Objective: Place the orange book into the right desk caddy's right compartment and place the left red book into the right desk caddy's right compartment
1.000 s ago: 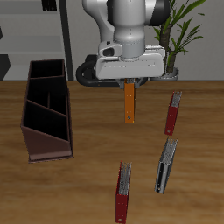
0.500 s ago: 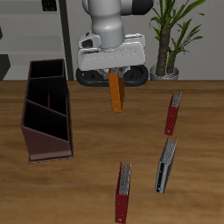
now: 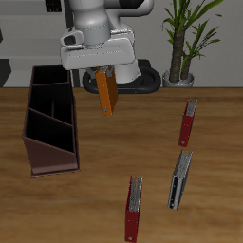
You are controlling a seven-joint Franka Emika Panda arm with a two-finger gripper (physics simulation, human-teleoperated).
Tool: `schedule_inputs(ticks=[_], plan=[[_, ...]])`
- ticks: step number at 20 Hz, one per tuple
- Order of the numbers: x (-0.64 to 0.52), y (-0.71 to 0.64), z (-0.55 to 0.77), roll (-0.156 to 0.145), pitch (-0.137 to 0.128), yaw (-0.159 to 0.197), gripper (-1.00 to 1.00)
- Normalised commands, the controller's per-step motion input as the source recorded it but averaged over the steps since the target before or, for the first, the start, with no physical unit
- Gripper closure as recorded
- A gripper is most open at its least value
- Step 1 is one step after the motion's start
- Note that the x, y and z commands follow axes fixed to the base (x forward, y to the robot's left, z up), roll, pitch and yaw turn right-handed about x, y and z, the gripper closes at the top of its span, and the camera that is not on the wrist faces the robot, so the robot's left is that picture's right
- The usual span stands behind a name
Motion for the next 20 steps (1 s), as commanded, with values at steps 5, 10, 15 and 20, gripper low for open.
schedule_inputs(ticks=[5, 10, 15, 20], plan=[[-0.46, -0.26, 0.06, -0.004, -0.093, 0.048, 1.0], [-0.44, -0.13, -0.04, -0.069, -0.087, 0.047, 1.0], [-0.55, -0.1, -0.11, -0.037, -0.066, 0.009, 1.0], [-0.38, -0.13, -0.11, -0.016, -0.013, -0.01, 1.0]])
